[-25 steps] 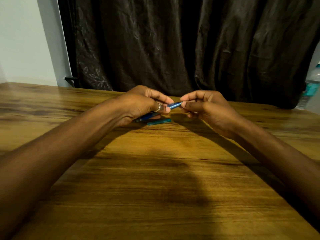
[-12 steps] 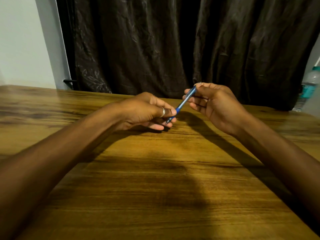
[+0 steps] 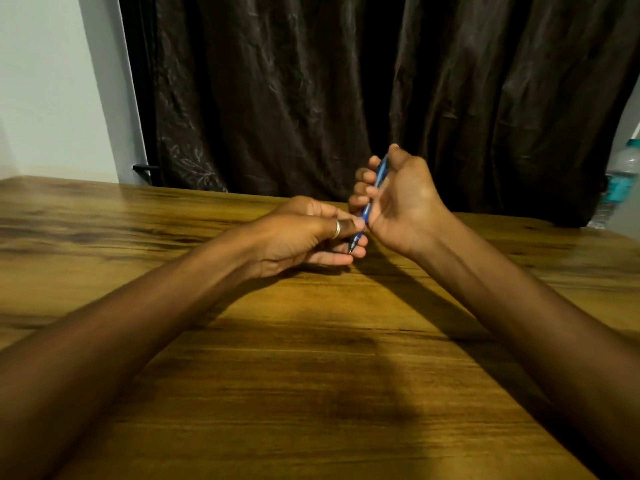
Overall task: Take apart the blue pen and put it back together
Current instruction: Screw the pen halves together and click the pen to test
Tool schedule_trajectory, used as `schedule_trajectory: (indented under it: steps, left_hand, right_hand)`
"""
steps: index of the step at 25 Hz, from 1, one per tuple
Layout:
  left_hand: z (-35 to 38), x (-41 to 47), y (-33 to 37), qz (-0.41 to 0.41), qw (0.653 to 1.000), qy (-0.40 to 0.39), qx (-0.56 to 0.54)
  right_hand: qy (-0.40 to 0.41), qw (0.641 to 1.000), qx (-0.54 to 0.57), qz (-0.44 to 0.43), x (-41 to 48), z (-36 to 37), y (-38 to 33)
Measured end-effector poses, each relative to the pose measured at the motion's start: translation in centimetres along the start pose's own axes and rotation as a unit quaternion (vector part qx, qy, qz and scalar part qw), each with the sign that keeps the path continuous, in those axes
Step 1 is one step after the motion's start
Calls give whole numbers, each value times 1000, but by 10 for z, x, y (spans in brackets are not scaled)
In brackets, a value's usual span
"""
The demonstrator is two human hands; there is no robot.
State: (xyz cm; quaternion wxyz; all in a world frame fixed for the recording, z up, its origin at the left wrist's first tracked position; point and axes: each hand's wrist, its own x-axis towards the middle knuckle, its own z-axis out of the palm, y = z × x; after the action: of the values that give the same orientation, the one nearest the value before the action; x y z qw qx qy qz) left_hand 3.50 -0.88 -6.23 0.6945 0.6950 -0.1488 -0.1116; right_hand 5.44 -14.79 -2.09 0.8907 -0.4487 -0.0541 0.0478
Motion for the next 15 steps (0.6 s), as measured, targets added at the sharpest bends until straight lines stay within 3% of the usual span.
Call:
schedule_trajectory:
  steps: [6,15]
  left_hand:
    - [-8,-3,4,-90,982,-129,-105]
    - [-5,-2,-5,-108,969,-169,-143]
  right_hand:
    - [-17,1000,16,-2,-1,-16,-5]
    - [-53,998,34,-11,-7,-31,-2]
